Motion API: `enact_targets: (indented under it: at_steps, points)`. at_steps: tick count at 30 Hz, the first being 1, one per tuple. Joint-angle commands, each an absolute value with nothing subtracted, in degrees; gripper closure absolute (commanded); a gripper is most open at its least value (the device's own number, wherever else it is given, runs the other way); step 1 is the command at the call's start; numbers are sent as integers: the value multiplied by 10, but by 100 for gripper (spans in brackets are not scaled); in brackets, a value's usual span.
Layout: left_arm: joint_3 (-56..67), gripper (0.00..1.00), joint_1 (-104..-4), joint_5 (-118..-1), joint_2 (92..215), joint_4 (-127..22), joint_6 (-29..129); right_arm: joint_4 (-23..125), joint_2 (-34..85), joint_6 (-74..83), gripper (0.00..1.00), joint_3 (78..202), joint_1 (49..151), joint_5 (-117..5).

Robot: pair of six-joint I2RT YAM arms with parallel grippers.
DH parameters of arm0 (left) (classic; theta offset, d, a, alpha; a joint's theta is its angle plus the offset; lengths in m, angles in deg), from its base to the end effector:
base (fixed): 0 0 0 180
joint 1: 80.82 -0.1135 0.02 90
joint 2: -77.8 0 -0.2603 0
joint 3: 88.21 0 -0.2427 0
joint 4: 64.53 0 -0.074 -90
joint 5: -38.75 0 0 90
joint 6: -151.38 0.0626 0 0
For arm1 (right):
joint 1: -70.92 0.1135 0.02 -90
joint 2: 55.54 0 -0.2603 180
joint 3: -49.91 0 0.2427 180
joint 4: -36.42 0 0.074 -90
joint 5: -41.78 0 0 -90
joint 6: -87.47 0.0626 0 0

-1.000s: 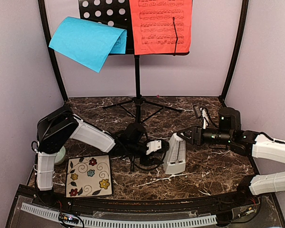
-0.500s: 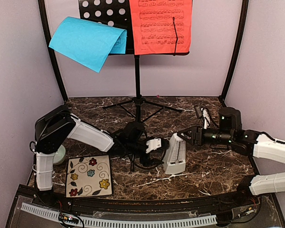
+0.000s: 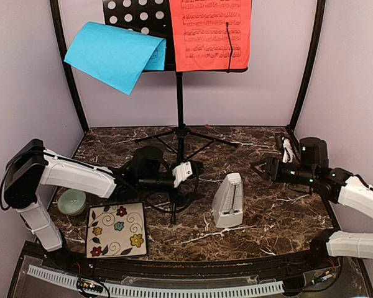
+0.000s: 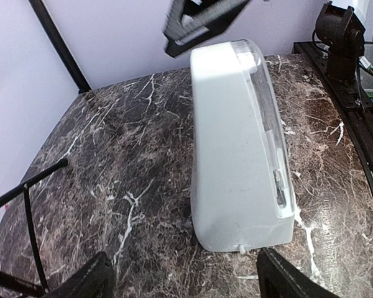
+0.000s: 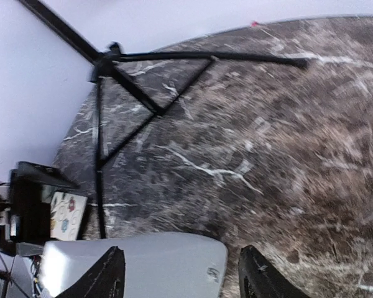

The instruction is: Set up the instrument practice props

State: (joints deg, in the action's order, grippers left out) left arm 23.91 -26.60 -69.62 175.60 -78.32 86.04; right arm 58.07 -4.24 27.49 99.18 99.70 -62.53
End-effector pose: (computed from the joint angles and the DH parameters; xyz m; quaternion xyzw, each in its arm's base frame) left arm 0.2143 -0.3310 0.2133 0.5753 0.5485 -0.2747 0.5410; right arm 0.1881 0.1210 0.2540 -0.0591 0.8313 0.3573 0.4216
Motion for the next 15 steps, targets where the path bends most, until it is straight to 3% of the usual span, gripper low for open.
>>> enact_targets:
  at_steps: [1, 9, 15]
  points:
    - [290, 19, -265, -649, 1705, -820, 788, 579, -33, 306, 40, 899, 969, -607]
    - [342, 21, -264, -636, 1670, -845, 724, 478, 22, 327, 55, 789, 983, -625]
    - [356, 22, -264, -637, 1662, -860, 701, 362, 87, 363, 60, 751, 1058, -629]
